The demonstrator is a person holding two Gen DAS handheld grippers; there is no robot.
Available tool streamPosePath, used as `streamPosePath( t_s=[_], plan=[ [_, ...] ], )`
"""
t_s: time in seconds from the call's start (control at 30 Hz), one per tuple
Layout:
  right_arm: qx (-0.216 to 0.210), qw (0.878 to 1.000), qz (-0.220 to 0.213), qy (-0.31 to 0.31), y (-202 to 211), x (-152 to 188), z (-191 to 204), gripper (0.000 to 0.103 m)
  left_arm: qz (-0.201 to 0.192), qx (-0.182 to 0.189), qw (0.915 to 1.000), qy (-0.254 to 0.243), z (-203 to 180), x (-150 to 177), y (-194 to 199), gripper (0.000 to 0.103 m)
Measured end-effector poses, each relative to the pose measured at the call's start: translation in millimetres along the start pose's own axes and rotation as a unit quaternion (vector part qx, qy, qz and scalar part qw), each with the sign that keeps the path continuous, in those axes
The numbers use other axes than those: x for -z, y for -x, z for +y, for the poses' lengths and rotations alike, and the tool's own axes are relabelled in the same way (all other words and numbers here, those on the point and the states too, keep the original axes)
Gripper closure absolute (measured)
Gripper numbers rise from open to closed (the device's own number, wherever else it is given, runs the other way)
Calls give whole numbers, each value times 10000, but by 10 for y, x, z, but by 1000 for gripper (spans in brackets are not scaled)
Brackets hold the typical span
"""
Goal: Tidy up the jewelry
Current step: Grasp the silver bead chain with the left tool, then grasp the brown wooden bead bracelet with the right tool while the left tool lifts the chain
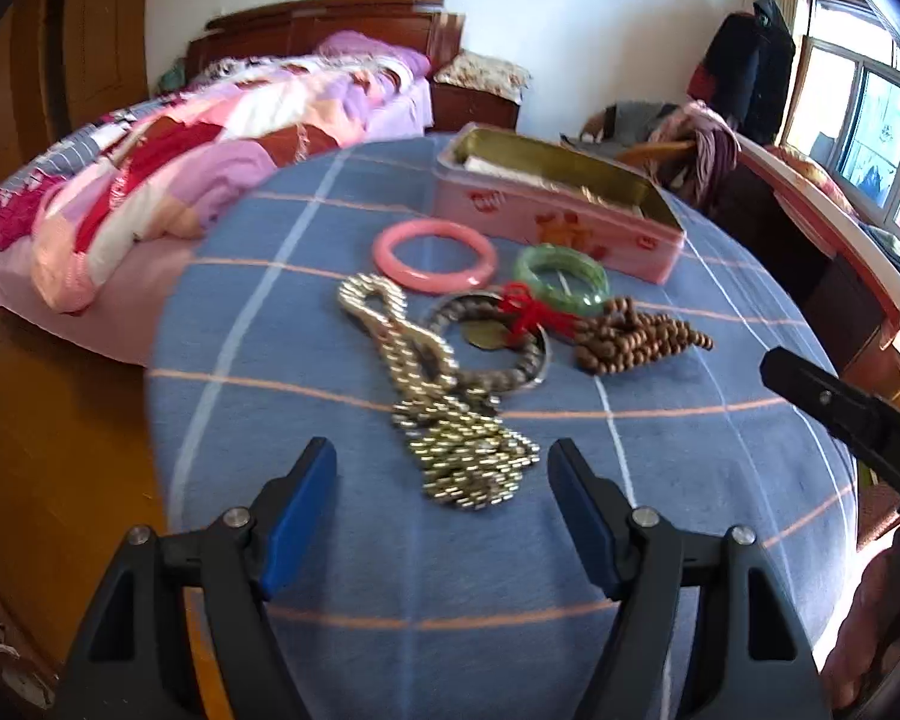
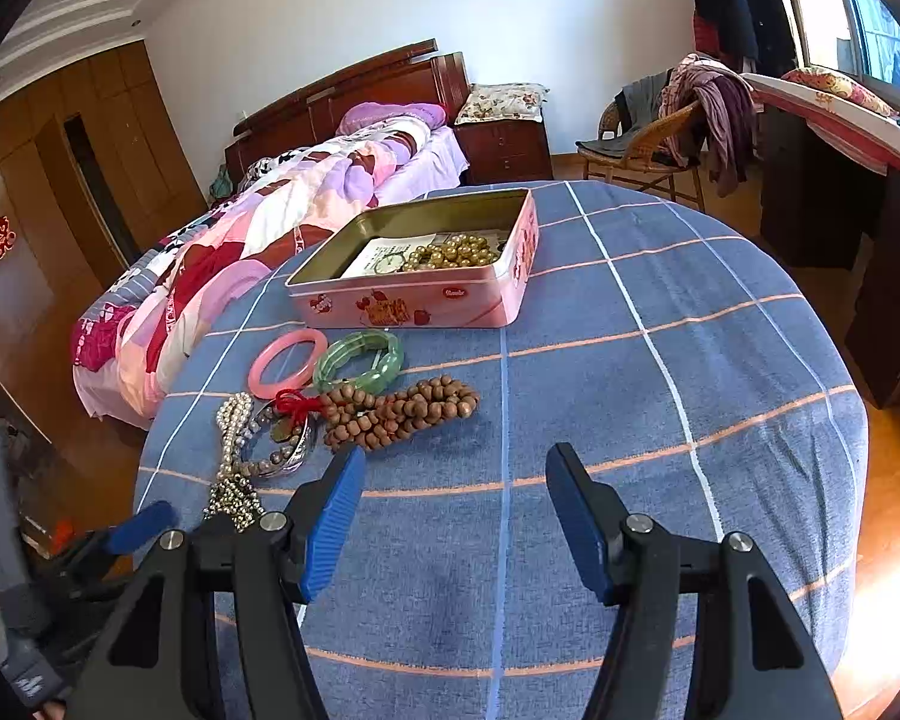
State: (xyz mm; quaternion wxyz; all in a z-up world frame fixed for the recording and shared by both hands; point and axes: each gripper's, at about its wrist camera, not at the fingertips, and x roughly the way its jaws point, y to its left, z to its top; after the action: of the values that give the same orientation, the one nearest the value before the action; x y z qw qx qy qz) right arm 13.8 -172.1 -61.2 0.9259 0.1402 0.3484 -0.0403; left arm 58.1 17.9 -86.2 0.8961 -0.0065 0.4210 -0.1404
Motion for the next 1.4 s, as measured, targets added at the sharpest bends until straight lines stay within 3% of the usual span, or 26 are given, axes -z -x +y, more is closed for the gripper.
streamPosePath(
  t_s=[0.07,0.1,0.2,0.3,0.43,0.6,0.8,0.9,1.03,1.13,1.23,1.27,1.3,1.33,1.37,1.4],
  plan=[
    [7,10000,-12,52,8,2,17,40,-49,40,9999,-122,-55,-11,-29,33],
    [11,10000,-26,72,15,3,22,40,44,170,9998,-124,-70,-8,-74,47],
    [0,10000,-27,79,17,7,29,40,-24,5,9996,-287,-88,16,-125,73],
    [-10,10000,-1,47,1,13,28,40,14,240,9994,-230,-19,34,-106,85],
    [9,10000,-16,86,-4,13,27,40,7,690,9976,-59,96,53,-16,88],
    [-4,9998,-71,207,-30,-24,11,40,-492,1130,9922,-162,83,-5,319,88],
    [-363,9969,105,690,-308,-235,140,40,-1033,1481,9834,-152,45,-257,651,88],
    [-705,9900,456,1134,-613,-351,292,40,-1137,1463,9826,-146,62,-337,694,88],
    [-812,9808,1040,1437,-986,-345,403,40,-1073,1302,9855,-166,82,-340,643,88],
    [-718,9741,1059,1865,-1011,-276,491,37,-975,1111,9887,-238,91,-315,569,88],
    [-417,9593,1122,2559,-1001,-139,602,37,-855,1095,9901,-195,124,-312,500,88],
    [-320,9554,1128,2711,-989,-112,610,39,-860,1069,9903,-202,127,-307,500,88],
    [-220,9507,1059,2906,-960,-67,623,51,-873,1047,9904,-220,137,-293,512,88],
    [-217,9504,1027,2926,-922,-47,610,66,-882,1013,9907,-237,141,-289,511,88],
    [-73,9503,1007,2945,-892,-71,578,88,-876,1005,9908,-225,151,-285,510,88],
    [18,9517,1015,2897,-885,-86,535,88,-872,1014,9908,-203,159,-276,519,88]
  ],
)
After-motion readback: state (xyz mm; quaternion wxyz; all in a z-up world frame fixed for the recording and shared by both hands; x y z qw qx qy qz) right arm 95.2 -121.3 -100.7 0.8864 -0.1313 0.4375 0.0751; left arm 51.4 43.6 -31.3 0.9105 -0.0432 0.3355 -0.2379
